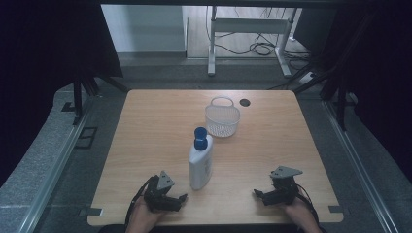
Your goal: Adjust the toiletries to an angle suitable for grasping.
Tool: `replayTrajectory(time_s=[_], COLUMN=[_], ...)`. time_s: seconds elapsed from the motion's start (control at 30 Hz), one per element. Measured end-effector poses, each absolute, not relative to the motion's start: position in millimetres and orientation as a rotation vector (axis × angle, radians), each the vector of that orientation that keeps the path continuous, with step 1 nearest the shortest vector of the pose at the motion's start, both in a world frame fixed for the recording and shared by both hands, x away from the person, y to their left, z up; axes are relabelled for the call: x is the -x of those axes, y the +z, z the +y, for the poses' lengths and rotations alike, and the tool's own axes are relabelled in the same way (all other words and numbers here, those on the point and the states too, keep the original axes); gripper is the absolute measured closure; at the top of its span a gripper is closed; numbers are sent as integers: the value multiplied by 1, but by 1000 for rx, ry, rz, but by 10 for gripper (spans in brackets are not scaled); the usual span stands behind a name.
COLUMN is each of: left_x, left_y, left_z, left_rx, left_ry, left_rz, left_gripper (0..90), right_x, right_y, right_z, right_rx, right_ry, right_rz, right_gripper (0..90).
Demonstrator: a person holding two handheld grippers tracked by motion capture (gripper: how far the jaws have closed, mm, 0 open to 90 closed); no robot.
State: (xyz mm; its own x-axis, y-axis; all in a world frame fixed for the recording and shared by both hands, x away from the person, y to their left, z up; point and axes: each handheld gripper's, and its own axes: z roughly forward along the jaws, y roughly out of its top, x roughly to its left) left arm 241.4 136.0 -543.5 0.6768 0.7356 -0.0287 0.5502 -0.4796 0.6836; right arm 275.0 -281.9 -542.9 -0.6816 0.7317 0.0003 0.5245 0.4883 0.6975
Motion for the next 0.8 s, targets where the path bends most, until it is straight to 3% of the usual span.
replayTrajectory(time_s=[0.8], left_x=[-243], left_y=[-542], left_z=[135], left_rx=[-2218], left_ry=[345], left_rz=[994], left_gripper=[108], right_x=[-275], right_y=[-543], right_z=[-282], right_rx=[-1062], right_ry=[992], right_rz=[2441], right_gripper=[0])
